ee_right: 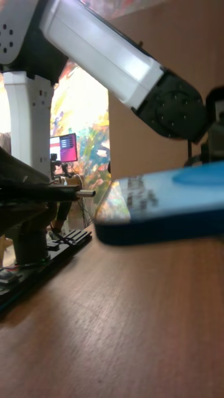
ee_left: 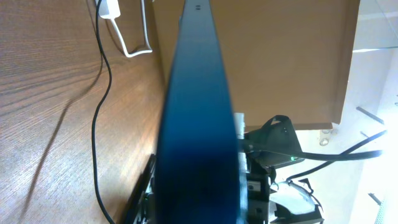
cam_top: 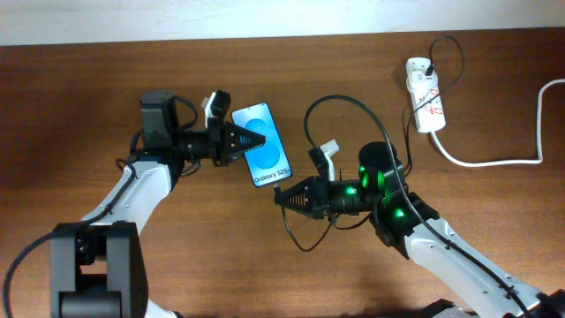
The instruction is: Plug charger to phone and switch on socket
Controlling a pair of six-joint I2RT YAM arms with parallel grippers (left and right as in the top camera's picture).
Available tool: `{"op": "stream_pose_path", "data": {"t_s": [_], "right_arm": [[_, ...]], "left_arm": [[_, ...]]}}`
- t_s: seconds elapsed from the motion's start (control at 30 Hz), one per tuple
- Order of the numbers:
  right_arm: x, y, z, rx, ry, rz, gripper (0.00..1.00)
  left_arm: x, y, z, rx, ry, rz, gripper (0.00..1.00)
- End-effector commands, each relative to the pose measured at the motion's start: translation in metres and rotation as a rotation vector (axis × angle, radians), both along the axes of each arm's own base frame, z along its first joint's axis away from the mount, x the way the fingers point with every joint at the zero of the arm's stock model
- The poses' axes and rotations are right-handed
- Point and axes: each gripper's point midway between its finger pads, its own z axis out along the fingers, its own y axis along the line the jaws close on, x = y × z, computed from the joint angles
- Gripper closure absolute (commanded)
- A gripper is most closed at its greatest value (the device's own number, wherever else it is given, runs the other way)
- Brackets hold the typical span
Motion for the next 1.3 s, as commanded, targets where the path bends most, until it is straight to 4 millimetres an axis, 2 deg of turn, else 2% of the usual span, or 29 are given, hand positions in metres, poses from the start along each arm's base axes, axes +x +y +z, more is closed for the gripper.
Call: {"op": "stream_pose_path", "data": {"t_s": [0.0,0.37,0.67,1.27], "right_arm": [[-0.004,0.002,0.001,0.012,-0.043,0.031,0.96],[-0.008,0.005,0.002,0.016,-0.043,0.048,0.96],[-0.007,0.009,0.010,0.037,-0.104,0.050,0.96],[-0.017,0.009,0.008,0.042,-0.159,0.115,0.96]], "left_arm": [[-0.003,0.000,0.007,-0.022,-0.007,-0.030,1.00],[-0.004,0.000,0.007,-0.027,0.128,-0.025,1.00],[-0.006,0.000,0.009,-0.033,0.129,-0.037,1.00],[-0.007,0.000,0.010,-0.038,0.086,-0.048,1.00]]}}
